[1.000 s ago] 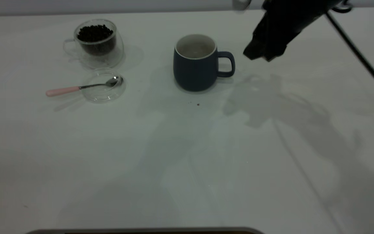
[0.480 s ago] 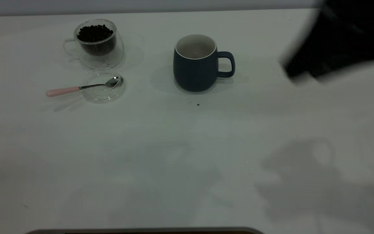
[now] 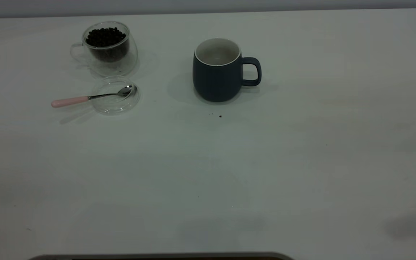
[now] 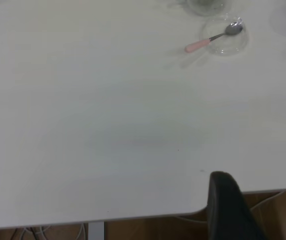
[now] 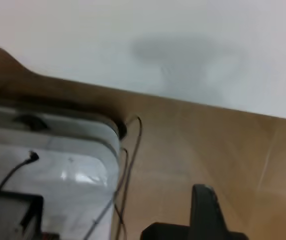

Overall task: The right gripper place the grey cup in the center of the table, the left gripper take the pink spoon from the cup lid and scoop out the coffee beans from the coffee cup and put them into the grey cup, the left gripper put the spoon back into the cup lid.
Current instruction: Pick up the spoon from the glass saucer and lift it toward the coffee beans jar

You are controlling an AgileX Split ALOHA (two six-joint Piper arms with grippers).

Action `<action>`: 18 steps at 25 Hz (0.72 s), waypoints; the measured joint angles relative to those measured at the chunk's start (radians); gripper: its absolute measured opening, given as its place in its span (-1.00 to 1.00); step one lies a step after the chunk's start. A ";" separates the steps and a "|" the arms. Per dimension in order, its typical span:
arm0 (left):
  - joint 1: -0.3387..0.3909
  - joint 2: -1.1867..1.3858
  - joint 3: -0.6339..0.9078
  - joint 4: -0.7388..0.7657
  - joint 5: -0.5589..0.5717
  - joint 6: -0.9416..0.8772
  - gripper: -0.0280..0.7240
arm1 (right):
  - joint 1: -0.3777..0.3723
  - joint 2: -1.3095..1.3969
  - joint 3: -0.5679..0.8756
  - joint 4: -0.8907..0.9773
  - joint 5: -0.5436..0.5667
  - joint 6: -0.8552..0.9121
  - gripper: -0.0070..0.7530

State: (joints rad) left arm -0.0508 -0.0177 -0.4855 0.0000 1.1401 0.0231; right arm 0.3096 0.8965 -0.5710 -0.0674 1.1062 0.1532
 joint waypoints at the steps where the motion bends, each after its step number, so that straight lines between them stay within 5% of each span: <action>1: 0.000 0.000 0.000 0.000 0.000 0.000 0.06 | -0.021 -0.040 0.021 0.013 0.000 -0.011 0.32; 10: 0.000 0.000 0.000 0.000 0.000 0.000 0.06 | -0.263 -0.501 0.100 0.125 -0.012 -0.187 0.32; 18: 0.000 0.000 0.000 0.000 0.000 0.000 0.06 | -0.292 -0.852 0.100 0.125 0.012 -0.198 0.32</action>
State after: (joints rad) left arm -0.0508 -0.0177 -0.4855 0.0000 1.1401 0.0231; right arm 0.0176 0.0447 -0.4710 0.0571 1.1179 -0.0451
